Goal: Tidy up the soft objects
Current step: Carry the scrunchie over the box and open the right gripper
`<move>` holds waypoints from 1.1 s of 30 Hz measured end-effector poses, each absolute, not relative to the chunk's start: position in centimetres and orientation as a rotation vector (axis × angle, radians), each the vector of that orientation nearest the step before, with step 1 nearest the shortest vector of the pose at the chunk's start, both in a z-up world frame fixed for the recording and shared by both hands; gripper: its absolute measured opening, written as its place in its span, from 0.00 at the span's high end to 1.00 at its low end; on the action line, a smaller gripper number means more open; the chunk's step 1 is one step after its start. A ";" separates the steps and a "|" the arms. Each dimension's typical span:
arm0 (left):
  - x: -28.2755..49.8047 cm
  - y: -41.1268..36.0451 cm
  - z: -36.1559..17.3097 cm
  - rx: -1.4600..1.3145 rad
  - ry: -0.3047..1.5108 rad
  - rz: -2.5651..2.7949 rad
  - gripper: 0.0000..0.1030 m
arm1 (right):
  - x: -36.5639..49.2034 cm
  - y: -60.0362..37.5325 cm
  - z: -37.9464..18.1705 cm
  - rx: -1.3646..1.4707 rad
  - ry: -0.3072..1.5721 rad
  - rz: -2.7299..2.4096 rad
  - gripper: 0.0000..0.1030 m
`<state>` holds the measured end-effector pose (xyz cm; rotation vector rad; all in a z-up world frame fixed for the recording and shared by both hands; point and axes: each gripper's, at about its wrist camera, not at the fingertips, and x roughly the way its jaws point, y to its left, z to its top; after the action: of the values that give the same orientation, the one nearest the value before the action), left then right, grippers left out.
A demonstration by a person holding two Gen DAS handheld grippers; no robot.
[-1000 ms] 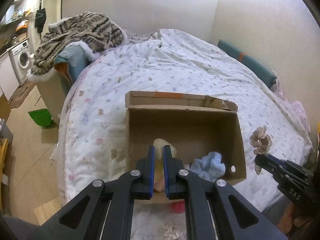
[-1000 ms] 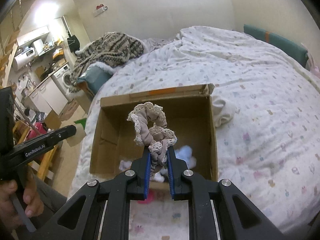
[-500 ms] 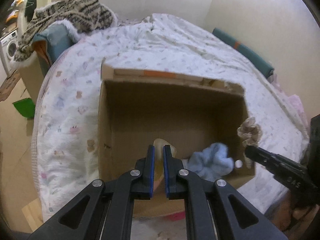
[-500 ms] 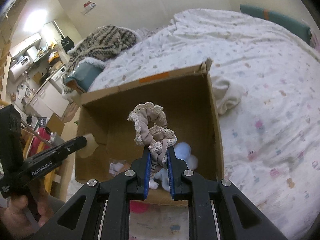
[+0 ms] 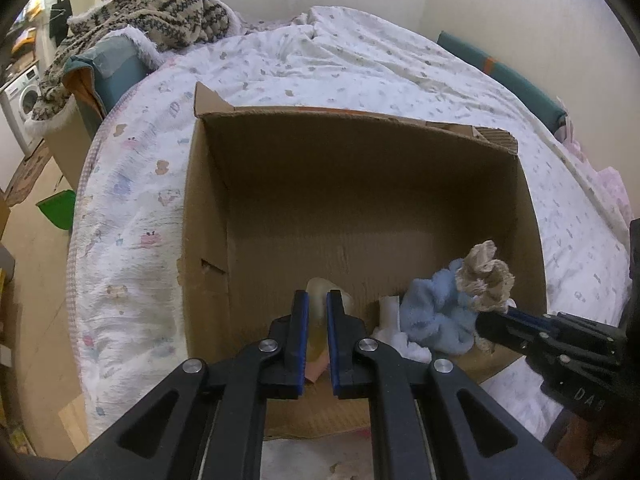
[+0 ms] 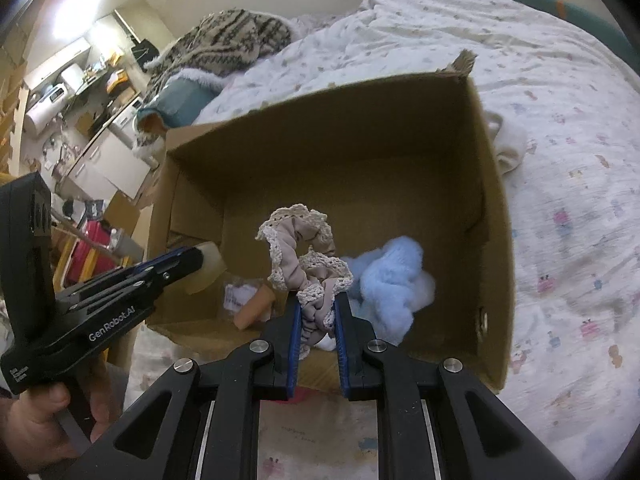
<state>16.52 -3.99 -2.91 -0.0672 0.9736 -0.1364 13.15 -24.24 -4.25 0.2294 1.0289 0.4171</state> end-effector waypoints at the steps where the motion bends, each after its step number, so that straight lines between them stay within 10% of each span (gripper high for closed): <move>1: 16.5 -4.1 -3.0 -0.065 0.976 -0.136 0.92 | 13.2 -24.1 -4.4 0.226 1.036 0.420 0.83; 30: 15.9 -3.7 -3.0 -0.058 0.991 -0.109 0.87 | 13.6 -24.8 -5.4 0.290 1.072 0.435 0.81; 33: 15.7 -3.7 -2.8 -0.055 0.993 -0.110 0.73 | 13.6 -24.9 -5.3 0.304 1.070 0.434 0.77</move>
<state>15.74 -3.74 -2.75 -0.0548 0.9931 -0.1103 13.59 -24.92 -5.26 0.3038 1.0703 0.4336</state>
